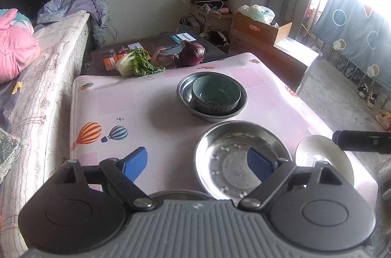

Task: Organize plates and bowls
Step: 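Move the right tool toward the large steel plate while the left tool follows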

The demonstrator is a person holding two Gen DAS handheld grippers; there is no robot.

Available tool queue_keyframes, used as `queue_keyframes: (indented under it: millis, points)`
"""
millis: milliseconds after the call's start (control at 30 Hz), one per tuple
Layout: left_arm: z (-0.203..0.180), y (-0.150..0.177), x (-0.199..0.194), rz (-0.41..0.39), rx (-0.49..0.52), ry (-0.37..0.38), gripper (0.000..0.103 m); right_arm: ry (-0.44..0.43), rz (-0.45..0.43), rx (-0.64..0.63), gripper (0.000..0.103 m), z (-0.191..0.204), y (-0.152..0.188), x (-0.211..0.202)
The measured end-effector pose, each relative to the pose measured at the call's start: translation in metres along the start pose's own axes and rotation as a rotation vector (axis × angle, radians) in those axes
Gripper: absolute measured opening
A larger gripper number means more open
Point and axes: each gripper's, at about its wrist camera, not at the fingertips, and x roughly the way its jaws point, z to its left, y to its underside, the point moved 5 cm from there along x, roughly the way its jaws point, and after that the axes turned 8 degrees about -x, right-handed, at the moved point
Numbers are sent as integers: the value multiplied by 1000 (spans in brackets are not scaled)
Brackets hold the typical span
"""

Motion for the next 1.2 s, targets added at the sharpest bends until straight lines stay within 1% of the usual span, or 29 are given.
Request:
queue_keyframes:
  millis: [67,133,267,367,467,533,600,667,767,867,1033,1100,1200]
  points:
    - [2,17,-13,-7,9,2,91,21,-10,-47,75,15,24,-8]
    - [4,33,-27,-28,18,4,91,32,-7,-69,75,25,47,-14]
    - [12,63,-47,-73,18,9,100,69,-2,-118,75,44,92,-13]
    - [22,85,-54,-76,9,-4,101,82,13,-126,75,50,114,-4]
    - [34,109,-57,-79,2,-24,102,76,33,-81,75,52,132,11]
    - [46,123,-56,-70,-14,-54,102,67,41,-44,75,50,138,22]
    - [54,133,-56,-87,-14,-91,102,60,47,-12,75,51,142,34]
    - [62,142,-53,-95,-15,-127,102,60,60,12,75,52,146,48]
    - [75,149,-44,-84,-42,-158,102,70,85,25,75,52,150,69]
    - [86,154,-34,-61,-55,-171,102,77,116,25,75,54,152,87]
    - [101,156,-23,-71,-91,-183,101,100,142,-1,75,61,151,110]
    - [104,156,-18,-69,-84,-191,98,117,147,-14,73,63,151,117]
    - [105,156,-9,-54,-68,-201,86,154,149,-32,69,62,151,124]
